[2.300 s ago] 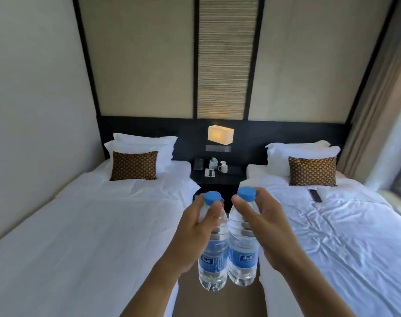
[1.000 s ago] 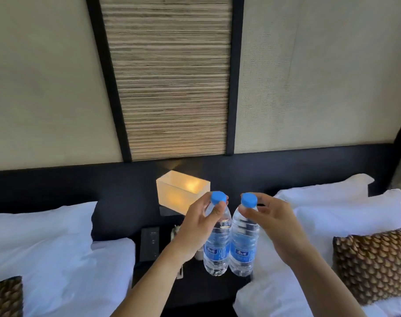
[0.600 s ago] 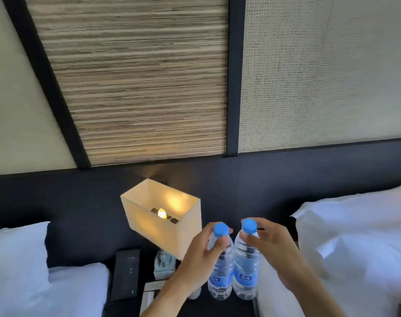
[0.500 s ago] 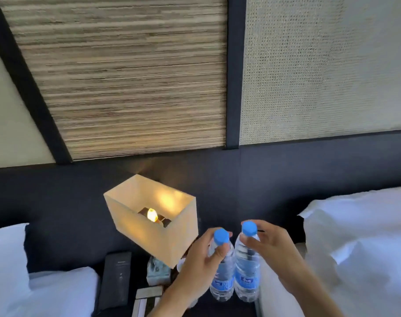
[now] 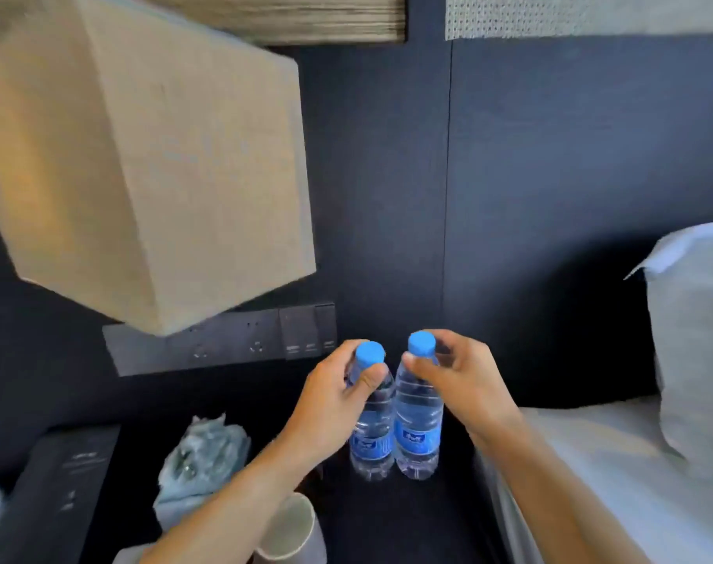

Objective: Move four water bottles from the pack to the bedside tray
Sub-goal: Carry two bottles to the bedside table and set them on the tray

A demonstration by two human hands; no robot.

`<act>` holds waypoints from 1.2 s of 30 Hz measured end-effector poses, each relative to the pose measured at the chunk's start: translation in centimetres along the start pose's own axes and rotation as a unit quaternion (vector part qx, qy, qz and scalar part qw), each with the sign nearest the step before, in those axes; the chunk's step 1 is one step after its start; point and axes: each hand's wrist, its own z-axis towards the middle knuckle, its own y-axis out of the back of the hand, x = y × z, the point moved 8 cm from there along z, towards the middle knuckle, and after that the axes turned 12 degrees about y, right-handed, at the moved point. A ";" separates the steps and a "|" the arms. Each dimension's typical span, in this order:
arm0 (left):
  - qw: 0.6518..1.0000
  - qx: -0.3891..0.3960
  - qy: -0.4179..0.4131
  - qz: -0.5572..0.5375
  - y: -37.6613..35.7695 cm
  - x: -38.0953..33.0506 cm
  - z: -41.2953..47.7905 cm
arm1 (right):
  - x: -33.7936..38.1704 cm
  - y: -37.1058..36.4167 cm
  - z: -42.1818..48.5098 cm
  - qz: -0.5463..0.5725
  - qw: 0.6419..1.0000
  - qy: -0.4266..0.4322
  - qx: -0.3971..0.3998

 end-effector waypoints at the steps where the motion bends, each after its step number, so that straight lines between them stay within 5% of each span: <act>1: 1.000 -0.009 -0.005 0.003 0.0 1.6 0.6 | -1.6 -0.8 0.0 -0.002 1.000 0.008 0.000; 11: 0.999 -0.012 0.033 0.029 -0.2 10.2 4.3 | -8.4 -5.2 0.5 -0.016 0.999 0.025 -0.021; 22: 1.000 0.002 0.018 -0.020 -1.7 11.5 6.9 | -8.7 -5.2 1.9 -0.140 0.984 0.105 -0.044; 29: 0.987 -0.027 -0.021 0.154 -0.4 11.2 7.5 | -10.8 -5.4 1.0 -0.123 0.987 0.089 0.059; 36: 0.983 -0.055 -0.009 0.174 -1.0 11.5 7.3 | -11.3 -4.7 1.1 -0.168 0.979 0.115 0.016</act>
